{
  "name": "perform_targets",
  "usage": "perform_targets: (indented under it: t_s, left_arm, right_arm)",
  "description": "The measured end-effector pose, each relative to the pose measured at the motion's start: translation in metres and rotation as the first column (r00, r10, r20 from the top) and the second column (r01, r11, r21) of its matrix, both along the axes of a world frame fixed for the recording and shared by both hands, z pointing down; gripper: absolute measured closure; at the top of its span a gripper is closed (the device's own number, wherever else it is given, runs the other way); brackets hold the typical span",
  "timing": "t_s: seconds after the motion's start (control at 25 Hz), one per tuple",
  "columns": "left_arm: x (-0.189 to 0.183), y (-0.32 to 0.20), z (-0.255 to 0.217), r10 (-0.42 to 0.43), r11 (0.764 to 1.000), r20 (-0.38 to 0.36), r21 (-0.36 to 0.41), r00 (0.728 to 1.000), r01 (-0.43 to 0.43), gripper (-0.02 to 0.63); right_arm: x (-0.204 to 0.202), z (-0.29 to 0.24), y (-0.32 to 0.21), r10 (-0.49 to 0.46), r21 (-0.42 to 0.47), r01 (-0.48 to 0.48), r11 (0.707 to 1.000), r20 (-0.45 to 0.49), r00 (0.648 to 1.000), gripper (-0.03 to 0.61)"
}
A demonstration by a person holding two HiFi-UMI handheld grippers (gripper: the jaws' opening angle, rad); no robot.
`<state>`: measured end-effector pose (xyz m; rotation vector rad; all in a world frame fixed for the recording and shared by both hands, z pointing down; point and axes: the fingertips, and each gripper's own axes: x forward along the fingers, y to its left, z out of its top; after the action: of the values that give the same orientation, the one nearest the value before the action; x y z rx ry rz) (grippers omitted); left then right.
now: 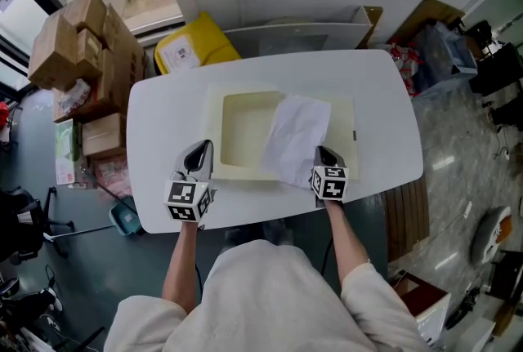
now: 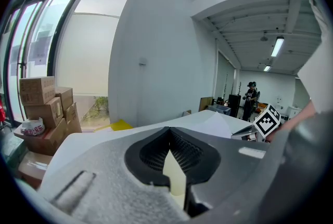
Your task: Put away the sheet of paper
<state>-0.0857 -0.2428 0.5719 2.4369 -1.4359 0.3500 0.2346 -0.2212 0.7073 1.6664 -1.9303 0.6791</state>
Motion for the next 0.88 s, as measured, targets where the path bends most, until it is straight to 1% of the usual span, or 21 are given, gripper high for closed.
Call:
perform_targets:
  t_s: [0.24,0.4,0.64,0.88]
  left_arm:
    - [0.003,-0.001,0.0,0.006,1.0,0.003,0.0,1.0,-0.006,0.609]
    - [0.002,0.001,0.0,0.003,1.0,0.003,-0.001,1.0,-0.003,0.609]
    - [-0.003,0.002,0.001,-0.009,1.0,0.005,-0.007,1.0,0.009,0.609]
    - [-0.01,0.001,0.001,-0.031,1.0,0.011,-0.006,0.999,0.031,0.609]
  right_arm:
    - [-0.012,0.004,-0.012,-0.054,-0.004,0.054,0.999,-0.018,0.998,0.574]
    - [-0.013,0.01,-0.02,-0.052,-0.025,0.051,0.998,-0.009,0.999,0.574]
    - [-0.022,0.019,-0.031,-0.085,-0.052,0.084,0.995,-0.031,0.996,0.574]
    - [-0.02,0.033,-0.038,-0.073,-0.1,0.069,0.993,-0.032,0.997,0.574]
